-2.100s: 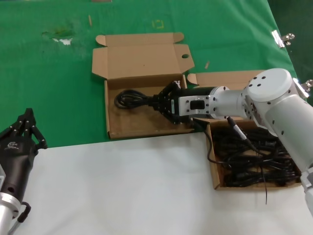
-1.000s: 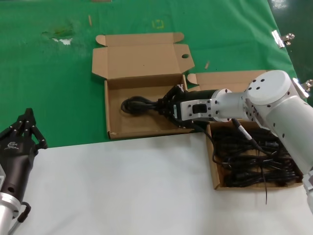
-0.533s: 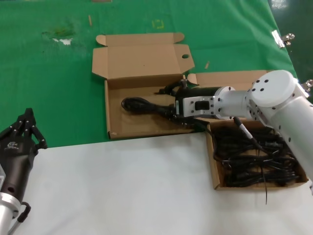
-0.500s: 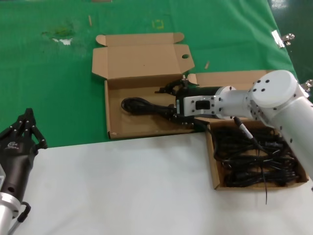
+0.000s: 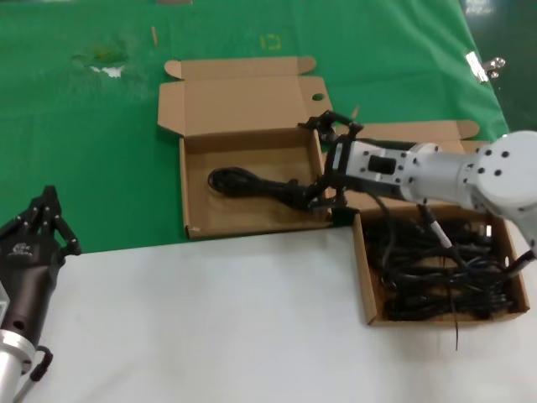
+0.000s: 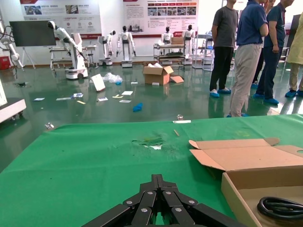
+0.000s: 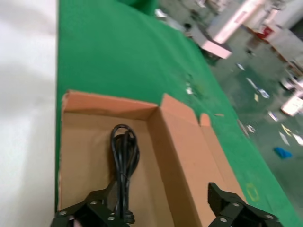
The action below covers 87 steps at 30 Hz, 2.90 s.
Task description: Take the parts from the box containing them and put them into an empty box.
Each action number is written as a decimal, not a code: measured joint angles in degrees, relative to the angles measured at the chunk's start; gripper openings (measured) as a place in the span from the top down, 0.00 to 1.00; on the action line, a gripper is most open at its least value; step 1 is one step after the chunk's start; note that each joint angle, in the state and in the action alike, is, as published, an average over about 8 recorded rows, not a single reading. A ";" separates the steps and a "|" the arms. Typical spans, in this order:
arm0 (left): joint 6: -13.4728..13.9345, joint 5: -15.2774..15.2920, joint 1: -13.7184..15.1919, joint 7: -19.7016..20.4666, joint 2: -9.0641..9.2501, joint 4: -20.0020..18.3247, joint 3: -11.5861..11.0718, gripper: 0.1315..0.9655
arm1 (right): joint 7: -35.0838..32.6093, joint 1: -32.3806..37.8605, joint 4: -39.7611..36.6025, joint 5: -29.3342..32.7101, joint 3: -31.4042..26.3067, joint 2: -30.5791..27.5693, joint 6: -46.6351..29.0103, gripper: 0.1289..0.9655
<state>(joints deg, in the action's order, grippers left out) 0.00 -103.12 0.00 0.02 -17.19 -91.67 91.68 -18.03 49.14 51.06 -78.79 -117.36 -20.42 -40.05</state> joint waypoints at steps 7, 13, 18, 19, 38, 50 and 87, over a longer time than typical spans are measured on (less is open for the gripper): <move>0.00 0.00 0.00 0.00 0.00 0.00 0.00 0.99 | 11.95 -5.62 9.58 1.00 2.95 -3.61 3.03 0.31; 0.00 0.00 0.00 0.00 0.00 0.00 0.00 0.99 | 21.22 -10.83 16.87 2.48 6.48 -5.25 7.21 0.17; 0.00 0.00 0.00 0.00 0.00 0.00 0.00 0.99 | 26.28 -15.10 20.93 3.66 9.34 -5.47 11.05 0.15; 0.00 0.00 0.00 0.00 0.00 0.00 0.00 0.99 | 26.84 -15.92 21.48 3.74 9.83 -5.48 11.76 0.13; 0.00 0.00 0.00 0.00 0.00 0.00 0.00 0.98 | 27.84 -22.28 24.06 2.04 13.16 -5.88 16.55 0.00; 0.00 0.00 0.00 0.00 0.00 0.00 0.00 0.87 | 26.57 -25.77 26.21 -1.39 14.79 -4.69 19.60 0.00; 0.00 -0.01 0.00 -0.01 0.00 0.00 0.00 0.11 | 21.66 -39.24 34.50 -14.60 21.06 -0.13 31.36 0.00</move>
<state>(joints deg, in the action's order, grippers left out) 0.00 -103.13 0.00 0.01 -17.19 -91.67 91.68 3.63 9.90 85.56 -93.39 -96.29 -20.55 -8.68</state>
